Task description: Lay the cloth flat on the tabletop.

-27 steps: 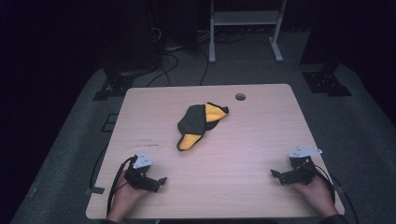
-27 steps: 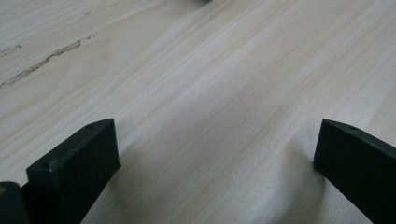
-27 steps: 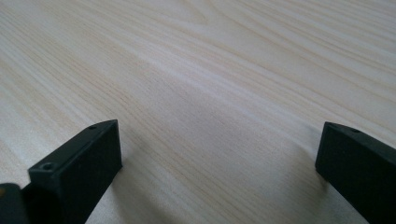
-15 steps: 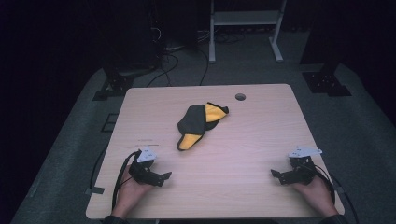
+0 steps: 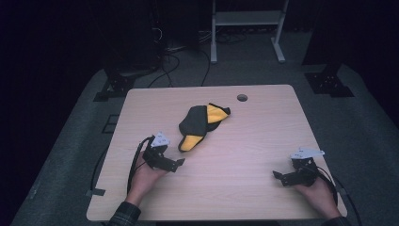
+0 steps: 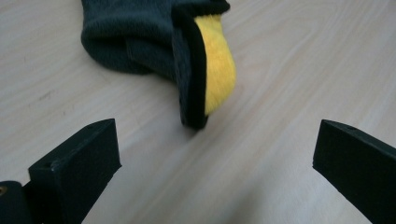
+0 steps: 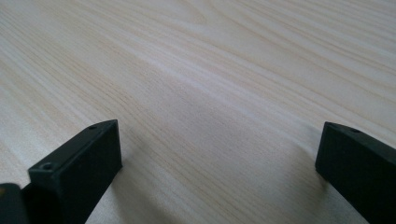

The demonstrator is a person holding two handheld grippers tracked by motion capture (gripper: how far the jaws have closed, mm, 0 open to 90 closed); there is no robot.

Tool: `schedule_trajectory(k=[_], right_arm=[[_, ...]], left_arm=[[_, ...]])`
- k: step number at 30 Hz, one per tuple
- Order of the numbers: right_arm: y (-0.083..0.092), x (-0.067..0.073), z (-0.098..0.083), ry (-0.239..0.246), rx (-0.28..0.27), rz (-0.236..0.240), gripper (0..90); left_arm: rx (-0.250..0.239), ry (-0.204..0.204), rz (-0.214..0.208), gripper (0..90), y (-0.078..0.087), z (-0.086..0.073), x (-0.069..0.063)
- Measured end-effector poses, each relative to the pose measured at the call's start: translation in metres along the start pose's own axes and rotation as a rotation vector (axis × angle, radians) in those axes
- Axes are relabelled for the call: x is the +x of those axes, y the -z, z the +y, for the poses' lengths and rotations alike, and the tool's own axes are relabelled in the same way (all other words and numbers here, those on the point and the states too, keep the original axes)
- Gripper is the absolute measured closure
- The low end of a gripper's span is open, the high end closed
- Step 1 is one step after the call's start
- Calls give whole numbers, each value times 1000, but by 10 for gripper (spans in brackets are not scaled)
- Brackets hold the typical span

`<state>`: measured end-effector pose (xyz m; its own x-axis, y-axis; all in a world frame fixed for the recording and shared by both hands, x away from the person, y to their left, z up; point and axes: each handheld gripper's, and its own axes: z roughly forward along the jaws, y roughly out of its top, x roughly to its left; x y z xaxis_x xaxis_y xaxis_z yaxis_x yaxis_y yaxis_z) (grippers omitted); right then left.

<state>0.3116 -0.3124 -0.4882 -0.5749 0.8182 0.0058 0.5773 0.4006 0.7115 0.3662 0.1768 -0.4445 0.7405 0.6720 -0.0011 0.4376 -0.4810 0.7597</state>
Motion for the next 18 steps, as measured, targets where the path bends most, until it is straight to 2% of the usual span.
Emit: schedule_trajectory(k=[3,6,7,10,12,15,16,18], right_arm=[[0,0,0,0,0,0,0],[0,0,0,0,0,0,0],[0,0,0,0,0,0,0],[0,0,0,0,0,0,0],[0,0,0,0,0,0,0],[0,0,0,0,0,0,0],[0,0,0,0,0,0,0],[0,0,0,0,0,0,0]], left_arm=[[-5,-7,-8,0,-10,14,3],[-9,-5,-4,0,-15,19,4],[-11,-9,-15,80,-18,21,5],[-16,-5,-18,104,-26,27,7],[-19,-14,-12,178,-31,29,8],[-17,-15,-14,336,-37,31,10],[-16,-8,-35,517,-39,31,11],[-16,-12,-42,705,-39,32,10]])
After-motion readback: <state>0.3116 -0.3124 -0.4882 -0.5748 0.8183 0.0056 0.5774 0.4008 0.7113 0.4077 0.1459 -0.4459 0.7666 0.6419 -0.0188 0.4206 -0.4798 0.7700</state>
